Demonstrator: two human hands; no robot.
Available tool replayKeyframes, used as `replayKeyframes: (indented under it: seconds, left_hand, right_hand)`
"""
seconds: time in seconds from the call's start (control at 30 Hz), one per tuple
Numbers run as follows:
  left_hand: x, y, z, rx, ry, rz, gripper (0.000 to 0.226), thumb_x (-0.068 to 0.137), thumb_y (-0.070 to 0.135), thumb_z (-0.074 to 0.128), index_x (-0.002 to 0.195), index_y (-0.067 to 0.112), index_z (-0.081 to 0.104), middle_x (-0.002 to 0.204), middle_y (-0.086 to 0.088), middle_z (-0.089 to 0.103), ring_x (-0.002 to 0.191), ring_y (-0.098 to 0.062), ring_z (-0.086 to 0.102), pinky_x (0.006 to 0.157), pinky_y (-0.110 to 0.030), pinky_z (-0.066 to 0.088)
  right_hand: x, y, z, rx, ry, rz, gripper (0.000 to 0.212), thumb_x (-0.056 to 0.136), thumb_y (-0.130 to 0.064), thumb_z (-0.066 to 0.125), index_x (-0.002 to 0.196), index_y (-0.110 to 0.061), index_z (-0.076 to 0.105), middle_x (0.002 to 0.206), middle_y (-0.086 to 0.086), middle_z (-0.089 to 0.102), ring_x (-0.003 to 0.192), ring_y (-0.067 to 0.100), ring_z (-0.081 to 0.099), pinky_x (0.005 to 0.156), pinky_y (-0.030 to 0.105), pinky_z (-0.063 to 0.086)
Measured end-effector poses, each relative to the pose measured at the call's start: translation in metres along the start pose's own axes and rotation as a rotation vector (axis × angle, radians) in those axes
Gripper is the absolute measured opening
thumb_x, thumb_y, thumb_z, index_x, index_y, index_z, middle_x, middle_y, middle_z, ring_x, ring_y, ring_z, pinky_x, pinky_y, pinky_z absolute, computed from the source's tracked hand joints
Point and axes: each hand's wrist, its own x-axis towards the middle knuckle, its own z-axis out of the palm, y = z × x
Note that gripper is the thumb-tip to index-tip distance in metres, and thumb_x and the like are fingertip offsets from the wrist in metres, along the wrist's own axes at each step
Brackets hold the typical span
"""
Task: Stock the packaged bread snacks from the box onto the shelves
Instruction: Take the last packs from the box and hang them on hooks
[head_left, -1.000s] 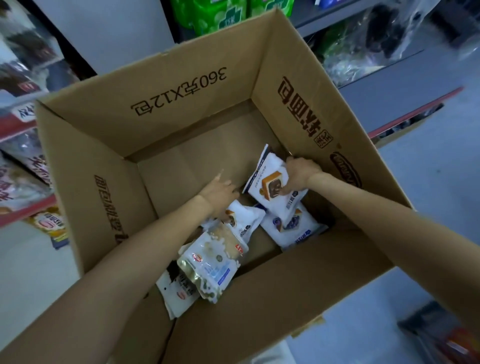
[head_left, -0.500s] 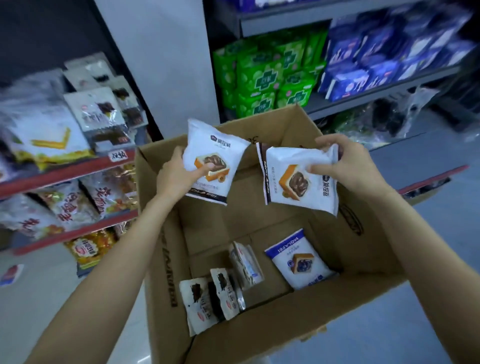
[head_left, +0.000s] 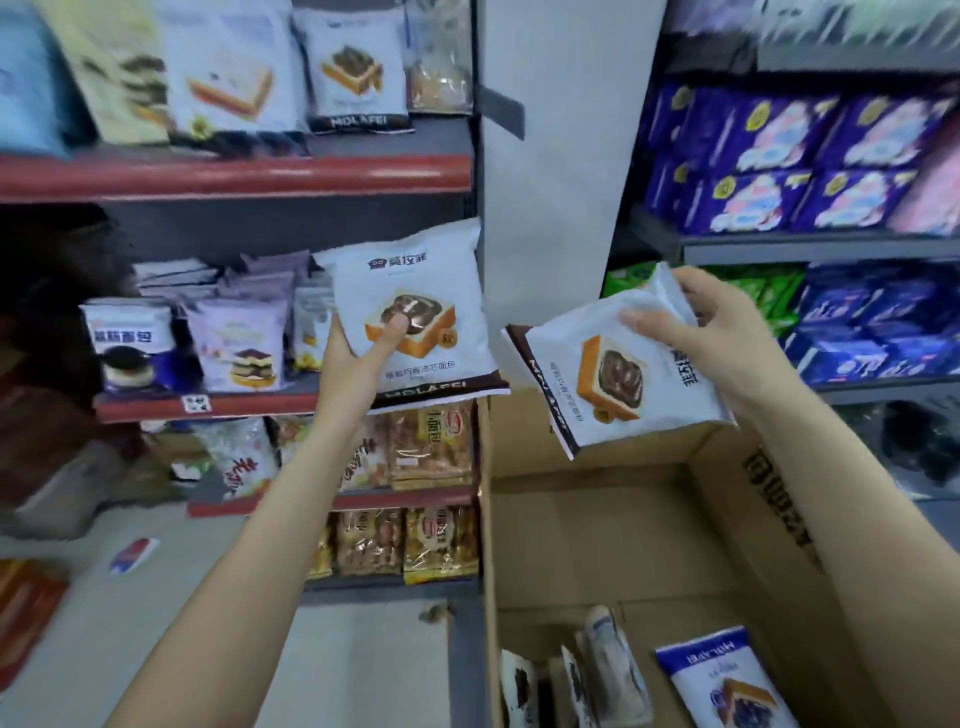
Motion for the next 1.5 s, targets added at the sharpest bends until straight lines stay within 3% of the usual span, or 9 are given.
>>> replayKeyframes:
  seconds: [0.33, 0.5, 0.63, 0.77, 0.97, 1.1, 1.27, 1.4, 1.5]
  left_hand:
    - [0.078, 0.047, -0.163, 0.091, -0.004, 0.215, 0.038, 0.084, 0.038, 0.068, 0.113, 0.042, 0.044, 0.105, 0.026, 0.059, 0.088, 0.021, 0.055, 0.073, -0.008, 0.042]
    - [0.110, 0.072, -0.210, 0.152, 0.038, 0.327, 0.049, 0.082, 0.038, 0.070, 0.123, 0.036, 0.044, 0.102, 0.034, 0.057, 0.092, 0.020, 0.054, 0.072, -0.004, 0.043]
    - [0.143, 0.094, -0.225, 0.175, 0.087, 0.396, 0.058, 0.081, 0.041, 0.071, 0.129, 0.030, 0.040, 0.096, 0.036, 0.055, 0.084, 0.025, 0.052, 0.066, 0.000, 0.039]
    - [0.177, 0.109, -0.220, 0.188, 0.099, 0.441, 0.059, 0.081, 0.043, 0.070, 0.127, 0.038, 0.034, 0.103, 0.038, 0.051, 0.088, 0.026, 0.050, 0.073, -0.004, 0.039]
    - [0.223, 0.117, -0.200, 0.168, 0.148, 0.455, 0.048, 0.081, 0.040, 0.070, 0.113, 0.049, 0.036, 0.099, 0.039, 0.053, 0.086, 0.030, 0.048, 0.069, 0.003, 0.035]
    - [0.245, 0.121, -0.184, 0.211, 0.164, 0.464, 0.052, 0.082, 0.041, 0.069, 0.115, 0.048, 0.029, 0.089, 0.058, 0.046, 0.085, 0.037, 0.041, 0.067, 0.008, 0.031]
    - [0.270, 0.131, -0.150, 0.230, 0.134, 0.478, 0.059, 0.081, 0.045, 0.068, 0.130, 0.029, 0.040, 0.101, 0.036, 0.054, 0.091, 0.023, 0.051, 0.077, -0.011, 0.038]
    - [0.280, 0.140, -0.103, 0.232, 0.060, 0.494, 0.063, 0.082, 0.046, 0.067, 0.133, 0.025, 0.038, 0.101, 0.029, 0.058, 0.095, 0.013, 0.054, 0.075, -0.011, 0.040]
    - [0.288, 0.143, -0.053, 0.272, -0.010, 0.493, 0.061, 0.084, 0.046, 0.066, 0.132, 0.026, 0.034, 0.100, 0.025, 0.057, 0.092, 0.002, 0.056, 0.075, -0.022, 0.042]
  right_hand:
    - [0.054, -0.097, 0.141, 0.158, 0.000, -0.019, 0.059, 0.064, -0.044, 0.076, 0.115, -0.018, 0.059, 0.100, 0.006, 0.072, 0.083, 0.023, 0.072, 0.068, 0.033, 0.058]
    - [0.085, -0.142, 0.190, 0.068, 0.207, -0.229, 0.034, 0.068, -0.042, 0.078, 0.096, -0.033, 0.059, 0.089, -0.007, 0.072, 0.081, 0.014, 0.070, 0.069, 0.027, 0.056]
    - [0.129, -0.174, 0.198, -0.152, 0.468, -0.471, 0.035, 0.083, -0.035, 0.070, 0.110, -0.017, 0.059, 0.095, -0.002, 0.064, 0.076, 0.003, 0.053, 0.067, 0.008, 0.040]
    - [0.192, -0.196, 0.193, -0.330, 0.595, -0.586, 0.038, 0.086, -0.039, 0.065, 0.115, -0.016, 0.056, 0.092, 0.003, 0.065, 0.078, 0.021, 0.056, 0.066, 0.027, 0.034]
    - [0.308, -0.201, 0.192, -0.744, 0.311, -0.645, 0.037, 0.086, -0.042, 0.064, 0.114, -0.018, 0.060, 0.099, 0.009, 0.069, 0.090, 0.033, 0.061, 0.073, 0.035, 0.042]
    - [0.370, -0.195, 0.212, -0.872, 0.095, -0.671, 0.040, 0.086, -0.041, 0.066, 0.117, -0.017, 0.062, 0.103, 0.008, 0.071, 0.094, 0.032, 0.063, 0.074, 0.032, 0.039]
    - [0.413, -0.180, 0.220, -0.927, 0.092, -0.585, 0.052, 0.086, -0.040, 0.065, 0.133, -0.020, 0.051, 0.121, 0.007, 0.065, 0.112, 0.030, 0.057, 0.095, 0.040, 0.039]
    - [0.407, -0.157, 0.187, -0.617, 0.101, -0.529, 0.043, 0.091, -0.029, 0.060, 0.132, -0.016, 0.053, 0.130, 0.004, 0.058, 0.124, 0.024, 0.048, 0.103, 0.031, 0.033]
    - [0.380, -0.136, 0.166, -0.147, 0.075, -0.317, 0.038, 0.097, -0.046, 0.041, 0.120, -0.023, 0.060, 0.122, -0.007, 0.062, 0.113, 0.010, 0.057, 0.094, 0.023, 0.042]
